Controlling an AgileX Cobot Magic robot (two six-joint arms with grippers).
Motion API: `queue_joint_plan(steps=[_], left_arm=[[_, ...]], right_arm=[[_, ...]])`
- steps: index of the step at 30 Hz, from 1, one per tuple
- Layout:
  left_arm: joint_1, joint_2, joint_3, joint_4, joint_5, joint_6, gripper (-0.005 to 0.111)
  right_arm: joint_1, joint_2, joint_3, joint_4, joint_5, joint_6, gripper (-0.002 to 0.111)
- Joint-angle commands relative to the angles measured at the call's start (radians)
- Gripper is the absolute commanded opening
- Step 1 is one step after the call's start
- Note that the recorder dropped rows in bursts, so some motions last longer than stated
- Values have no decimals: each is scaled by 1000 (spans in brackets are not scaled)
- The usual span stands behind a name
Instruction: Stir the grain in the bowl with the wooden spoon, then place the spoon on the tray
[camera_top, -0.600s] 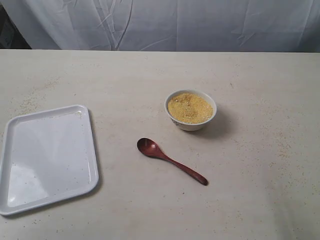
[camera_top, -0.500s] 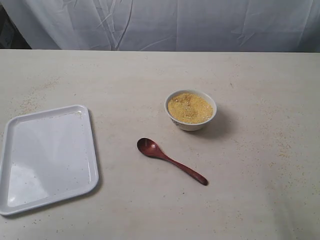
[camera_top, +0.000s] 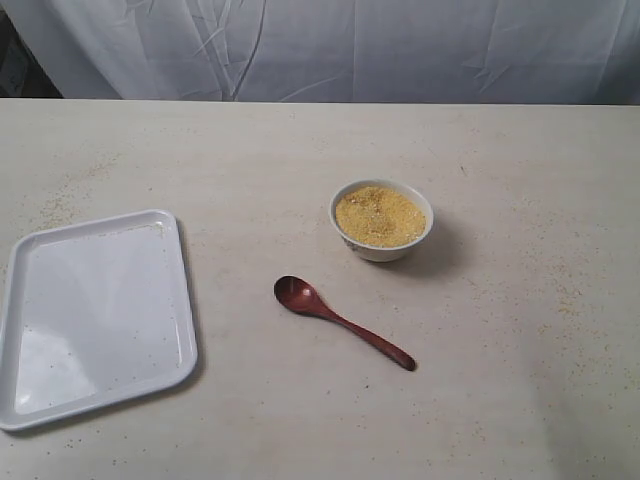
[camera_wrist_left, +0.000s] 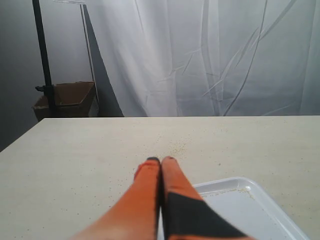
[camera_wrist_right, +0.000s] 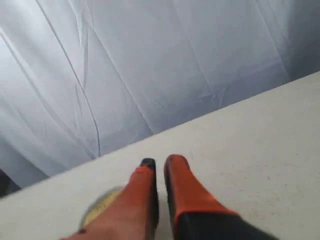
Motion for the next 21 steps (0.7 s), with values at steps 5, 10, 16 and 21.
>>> queue_joint_plan(steps=[5,10,16,21], left_arm=[[-5,-5,5,-3,0,-4,0],[-5,-5,5,-3,0,-4,0],[-5,-5,5,-3,0,-4,0],[-5,-5,5,-3,0,-4,0]], right_arm=[[-6,-6,-129,84,-171,-22,7],[-6,65,-269,29,-134,-25,-1],[-6,315,-416,-8,13,-51,-1],[-3,564,-563,-6,211,-124,-1]])
